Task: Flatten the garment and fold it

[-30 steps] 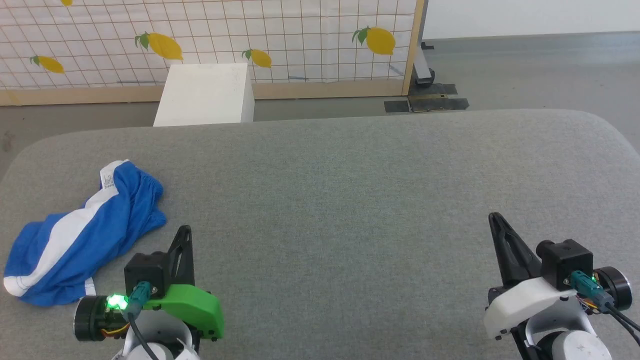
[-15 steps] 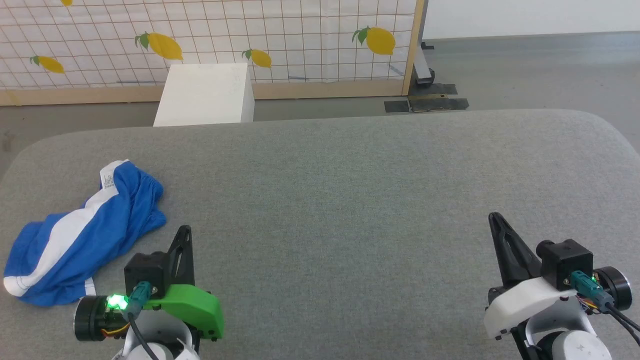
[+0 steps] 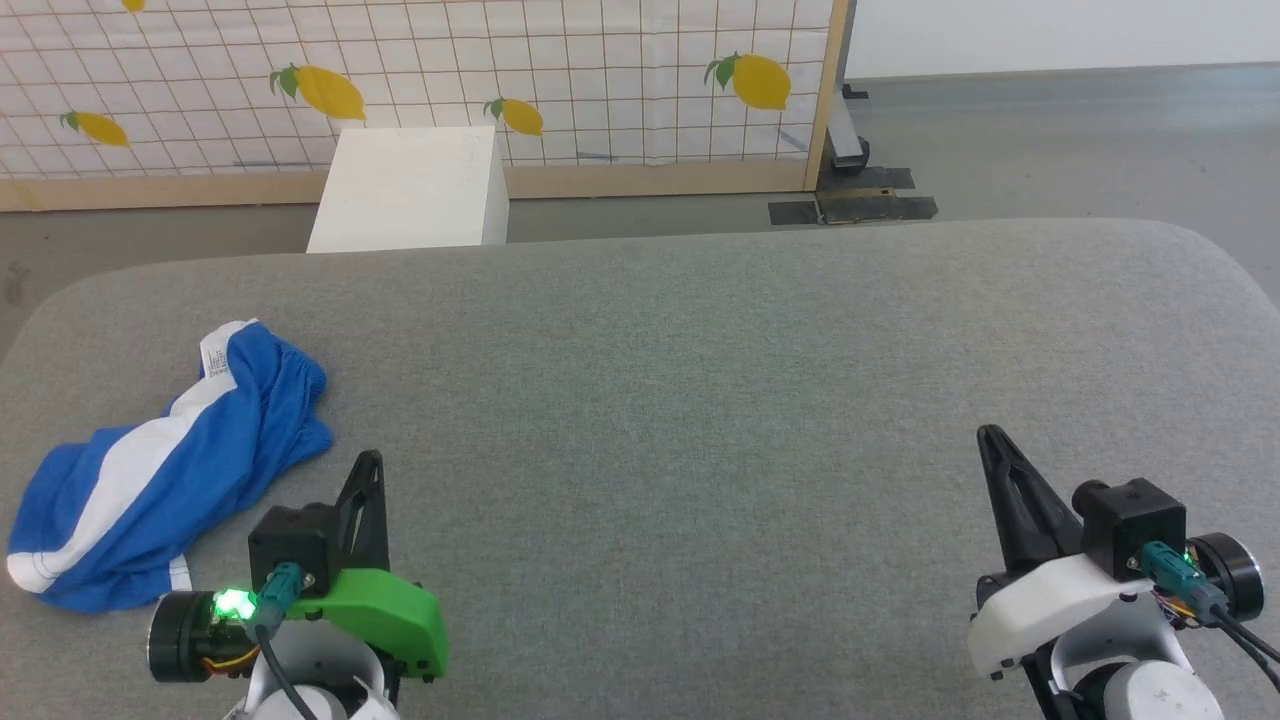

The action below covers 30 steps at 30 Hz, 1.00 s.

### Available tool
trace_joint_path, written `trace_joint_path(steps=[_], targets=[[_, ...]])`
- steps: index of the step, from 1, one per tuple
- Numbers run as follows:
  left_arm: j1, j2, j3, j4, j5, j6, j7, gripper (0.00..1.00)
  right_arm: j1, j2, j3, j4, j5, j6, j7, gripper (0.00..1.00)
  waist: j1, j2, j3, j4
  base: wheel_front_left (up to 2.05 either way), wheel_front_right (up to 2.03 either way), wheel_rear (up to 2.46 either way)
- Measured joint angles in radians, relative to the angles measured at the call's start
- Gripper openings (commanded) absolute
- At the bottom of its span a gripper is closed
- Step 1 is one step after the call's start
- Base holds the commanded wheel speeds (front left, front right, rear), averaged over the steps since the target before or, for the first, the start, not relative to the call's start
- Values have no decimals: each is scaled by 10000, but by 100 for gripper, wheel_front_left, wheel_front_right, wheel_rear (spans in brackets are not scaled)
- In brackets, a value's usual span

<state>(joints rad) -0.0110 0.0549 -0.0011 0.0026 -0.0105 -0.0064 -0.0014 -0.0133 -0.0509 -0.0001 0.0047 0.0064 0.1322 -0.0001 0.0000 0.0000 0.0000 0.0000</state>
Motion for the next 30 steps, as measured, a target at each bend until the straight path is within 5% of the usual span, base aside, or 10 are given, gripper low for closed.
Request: trace_joint_path(steps=[13, 14, 30], targets=[[0, 0, -2, 0, 0, 0, 0, 0, 0, 0, 0, 0, 0, 0, 0, 0, 0, 0, 0, 0, 0, 0, 0], [0, 0, -2, 0, 0, 0, 0, 100, 0, 0, -2, 0, 0, 0, 0, 100, 0, 0, 0, 0, 0, 0, 0], [-6, 2, -8, 105, -173, -10, -199, 100, -2, 0, 2, 224, 293, 0, -205, 100, 1, 0, 6, 87, 0, 0, 0]])
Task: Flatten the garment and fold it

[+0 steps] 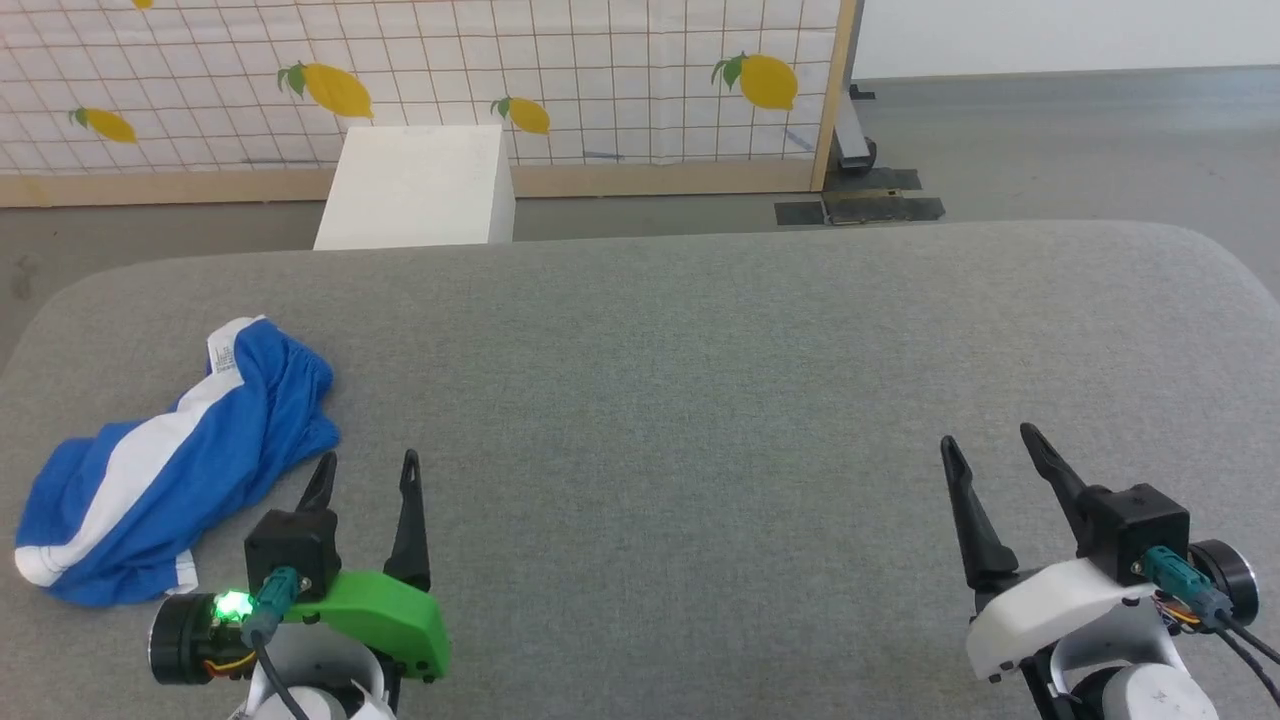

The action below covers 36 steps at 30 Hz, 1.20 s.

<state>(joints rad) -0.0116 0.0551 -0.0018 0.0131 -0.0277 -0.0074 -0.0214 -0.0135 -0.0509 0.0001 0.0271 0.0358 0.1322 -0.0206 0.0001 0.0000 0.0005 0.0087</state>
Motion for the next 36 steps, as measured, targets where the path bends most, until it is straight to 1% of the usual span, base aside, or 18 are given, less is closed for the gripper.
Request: trace_joint_path(steps=[7, 17, 28, 36], targets=[[-1, 0, 109, 44, -77, 0, -155, 100, 0, 0, -2, 136, 199, 0, -150, 100, 0, 0, 6, 189, 0, 0, 0], [-1, 0, 211, 94, -196, 0, -345, 100, 1, 0, 12, 305, 453, 0, -339, 100, 0, 0, -1, 630, 0, 0, 0], [3, 0, 288, 138, -276, 8, -571, 100, 15, 0, 63, 512, 779, 0, -575, 100, 0, 0, -57, 1256, 0, 0, 0], [17, 0, 393, 198, -523, 13, -755, 100, 158, 0, 123, 662, 999, 0, -731, 100, 0, 0, -112, 1737, 0, 0, 0]])
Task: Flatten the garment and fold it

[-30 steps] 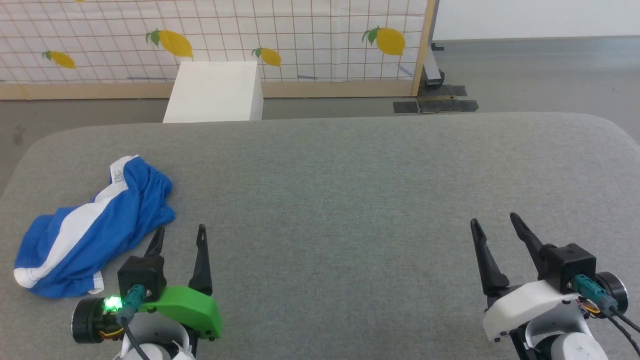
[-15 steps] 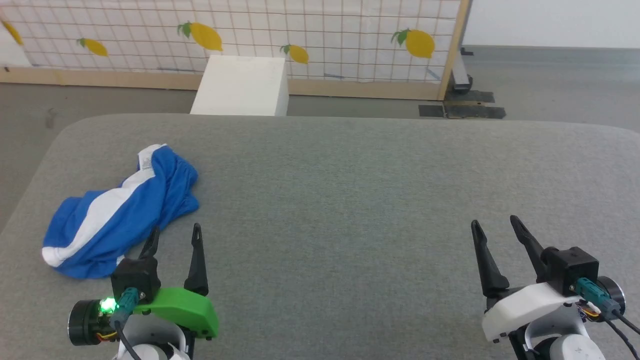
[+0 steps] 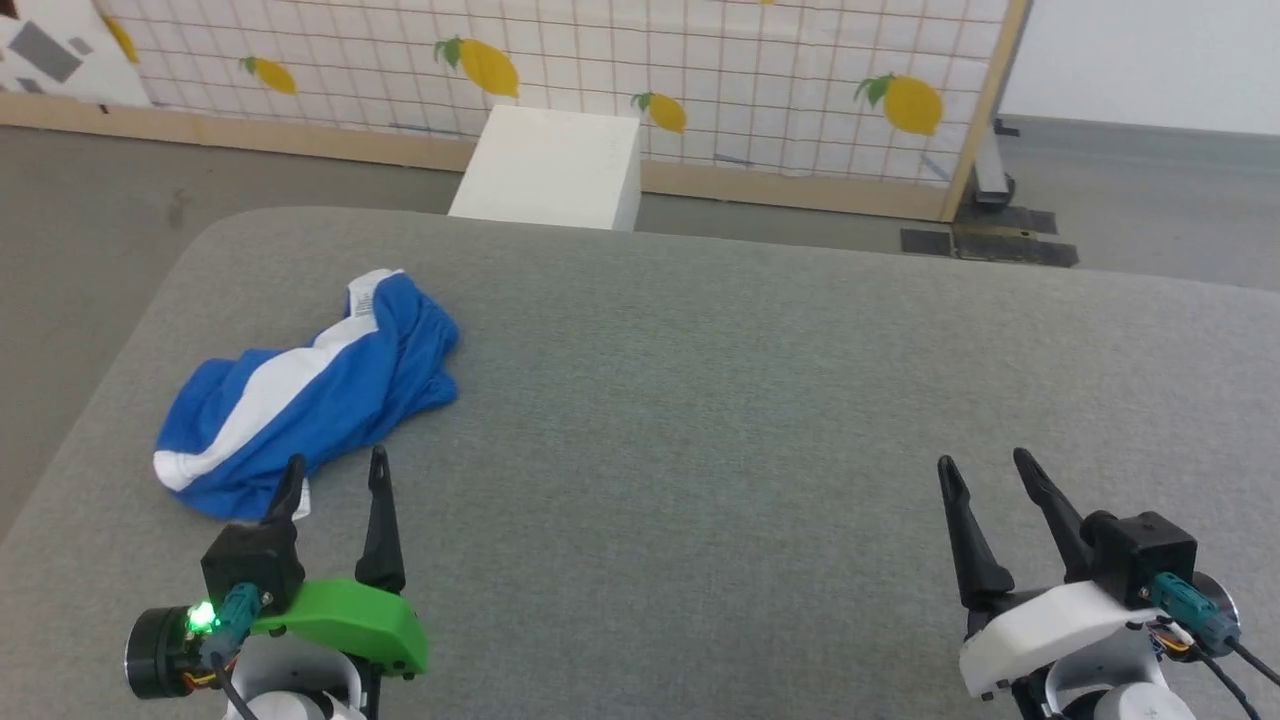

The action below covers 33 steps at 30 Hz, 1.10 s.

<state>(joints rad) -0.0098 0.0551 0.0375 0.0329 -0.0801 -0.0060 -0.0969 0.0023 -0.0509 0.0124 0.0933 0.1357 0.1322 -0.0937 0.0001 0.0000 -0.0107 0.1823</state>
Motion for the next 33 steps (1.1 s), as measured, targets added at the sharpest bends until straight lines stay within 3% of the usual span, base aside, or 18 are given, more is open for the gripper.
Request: trace_joint_path(steps=[33], targets=[[280, 0, 263, 268, -92, 257, -646, 100, 145, 2, 211, 600, 357, 0, -671, 100, 0, 0, -119, 1745, 0, 0, 0]])
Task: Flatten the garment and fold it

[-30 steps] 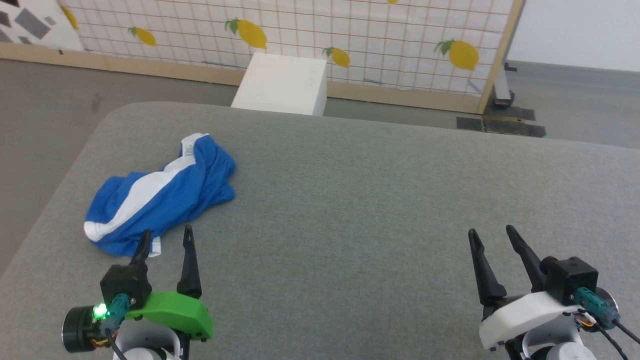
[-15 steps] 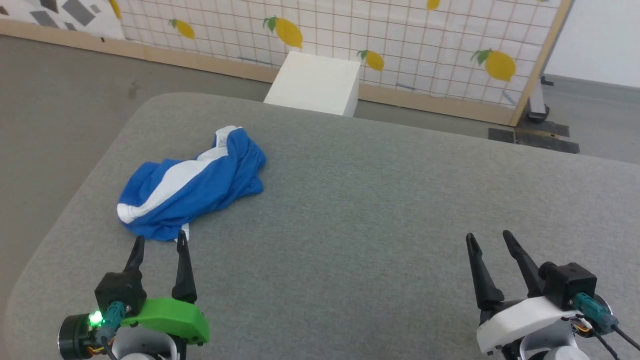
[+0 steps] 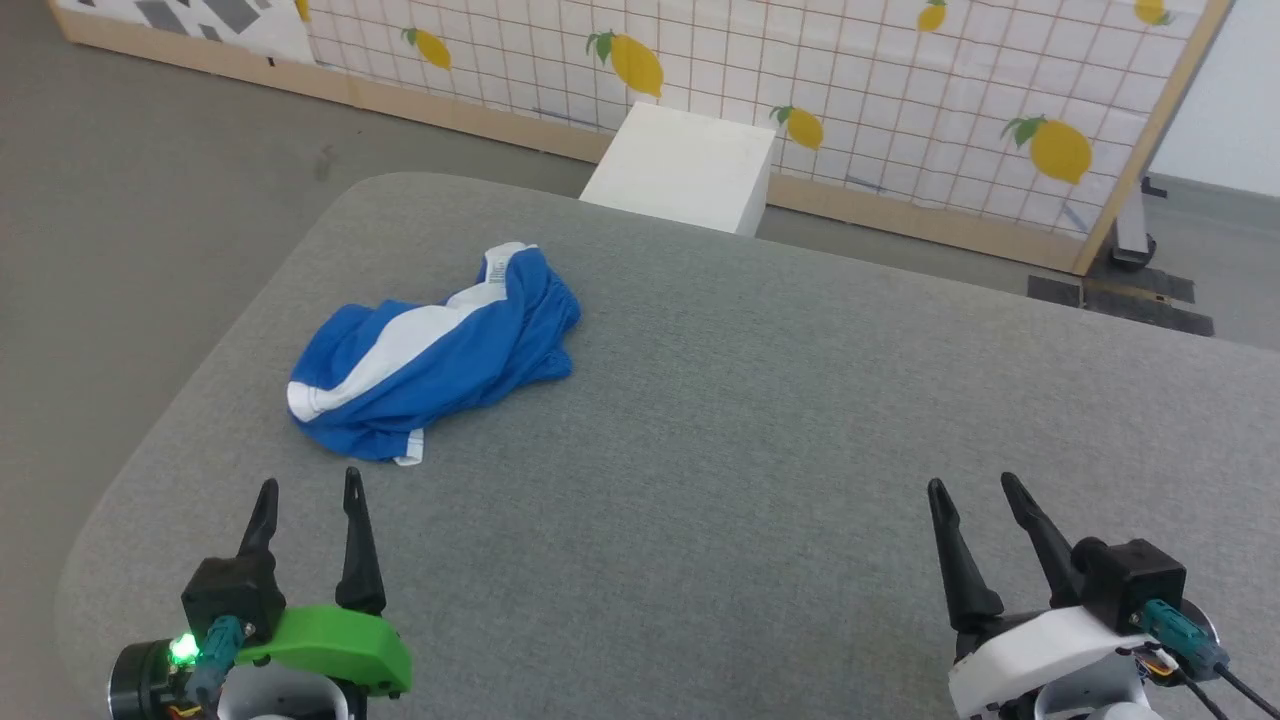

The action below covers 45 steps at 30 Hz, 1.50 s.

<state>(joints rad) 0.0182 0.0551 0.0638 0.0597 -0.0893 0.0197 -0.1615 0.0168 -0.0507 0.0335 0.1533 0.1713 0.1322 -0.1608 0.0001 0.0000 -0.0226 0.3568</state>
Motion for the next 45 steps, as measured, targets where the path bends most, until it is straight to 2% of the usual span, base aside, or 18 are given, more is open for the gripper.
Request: trace_joint_path(steps=[26, 35, 39, 42, 45], targets=[[43, 0, 201, 236, 4, 222, -539, 100, 62, 0, 144, 420, 337, 0, -558, 100, 0, 0, -113, 987, 0, 0, 0], [14, 23, 418, 422, -82, 192, -727, 100, 60, 6, 265, 568, 420, 0, -744, 100, -1, 0, -56, 1004, 0, 0, 0], [-259, 56, 585, 623, -245, 63, -823, 100, 56, 6, 209, 614, 424, 0, -821, 100, -1, 0, 73, 873, 0, 0, 0], [-769, 58, 648, 1068, -711, -198, -872, 100, 55, 8, 140, 652, 408, 0, -865, 100, -1, 0, 212, 804, 0, 0, 0], [-1641, 161, 711, 1685, -1147, -487, -481, 100, 31, 6, 56, 679, 345, 0, -943, 100, -1, 0, 390, 742, 0, 0, 0]])
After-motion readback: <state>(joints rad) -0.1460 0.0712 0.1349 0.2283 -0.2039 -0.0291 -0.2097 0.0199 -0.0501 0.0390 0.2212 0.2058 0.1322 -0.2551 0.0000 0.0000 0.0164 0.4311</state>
